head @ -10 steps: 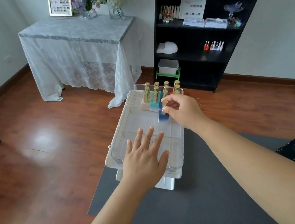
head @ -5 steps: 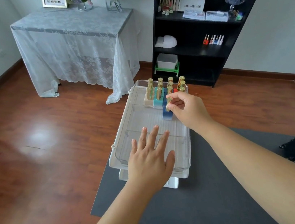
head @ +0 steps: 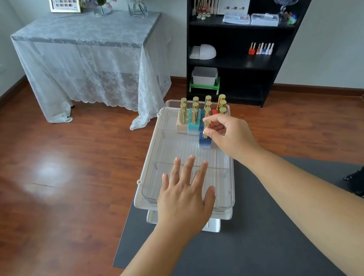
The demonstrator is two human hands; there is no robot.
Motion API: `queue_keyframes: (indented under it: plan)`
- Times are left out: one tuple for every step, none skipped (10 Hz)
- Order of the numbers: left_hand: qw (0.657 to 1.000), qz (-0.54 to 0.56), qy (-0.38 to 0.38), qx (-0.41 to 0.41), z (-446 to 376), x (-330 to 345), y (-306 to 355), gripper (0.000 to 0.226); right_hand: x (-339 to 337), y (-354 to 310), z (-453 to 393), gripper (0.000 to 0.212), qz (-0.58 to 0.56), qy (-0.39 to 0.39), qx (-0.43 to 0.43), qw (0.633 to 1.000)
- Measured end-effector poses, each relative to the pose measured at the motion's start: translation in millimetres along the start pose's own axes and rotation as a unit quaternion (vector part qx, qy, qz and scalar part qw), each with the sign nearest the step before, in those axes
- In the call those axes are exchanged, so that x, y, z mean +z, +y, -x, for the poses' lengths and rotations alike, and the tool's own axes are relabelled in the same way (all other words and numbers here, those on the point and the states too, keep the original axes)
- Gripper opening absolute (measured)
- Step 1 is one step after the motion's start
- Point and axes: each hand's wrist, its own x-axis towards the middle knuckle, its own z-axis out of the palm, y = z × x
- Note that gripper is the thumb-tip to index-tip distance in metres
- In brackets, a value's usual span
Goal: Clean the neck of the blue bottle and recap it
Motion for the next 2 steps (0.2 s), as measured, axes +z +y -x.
queue_keyframes:
  plan:
    - [1.0,-0.002,0.006,-0.001,-1.0,1.6,0.1,0.064,-0.3,0.8,-0.3,0.03,-0.004,-0.003,0.001,1.0]
    - [1.0,-0.004,0.009,-0.004,-0.2,1.9,-0.2,0.062,-5.4,-4.2,4.6,0.045,-0.021,-0.003,0.007,1.0]
